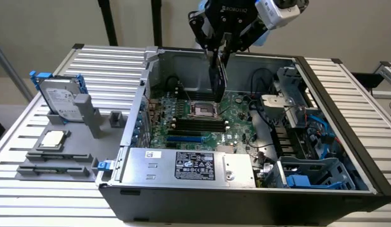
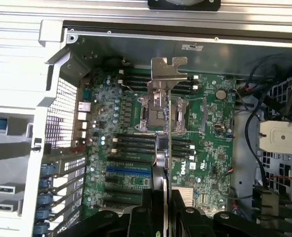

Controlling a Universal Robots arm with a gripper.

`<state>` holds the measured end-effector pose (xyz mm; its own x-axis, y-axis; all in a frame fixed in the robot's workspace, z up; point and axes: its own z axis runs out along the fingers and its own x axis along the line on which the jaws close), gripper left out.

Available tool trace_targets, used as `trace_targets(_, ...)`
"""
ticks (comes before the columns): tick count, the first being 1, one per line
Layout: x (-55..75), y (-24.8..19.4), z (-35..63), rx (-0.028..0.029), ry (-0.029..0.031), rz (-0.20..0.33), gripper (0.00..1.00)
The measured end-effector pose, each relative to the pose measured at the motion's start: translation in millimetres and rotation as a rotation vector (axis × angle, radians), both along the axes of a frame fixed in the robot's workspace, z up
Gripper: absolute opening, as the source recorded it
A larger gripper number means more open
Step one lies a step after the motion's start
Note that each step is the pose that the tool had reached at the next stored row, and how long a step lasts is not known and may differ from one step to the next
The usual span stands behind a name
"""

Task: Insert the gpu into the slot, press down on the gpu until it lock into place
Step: 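Insert the gpu into the slot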

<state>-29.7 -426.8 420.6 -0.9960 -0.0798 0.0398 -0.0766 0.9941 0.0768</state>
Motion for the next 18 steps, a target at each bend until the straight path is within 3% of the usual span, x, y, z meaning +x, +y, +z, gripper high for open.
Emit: trace_targets(18,0.0,0.0,-4.1,0.0000,0.0000,0.327,0.26)
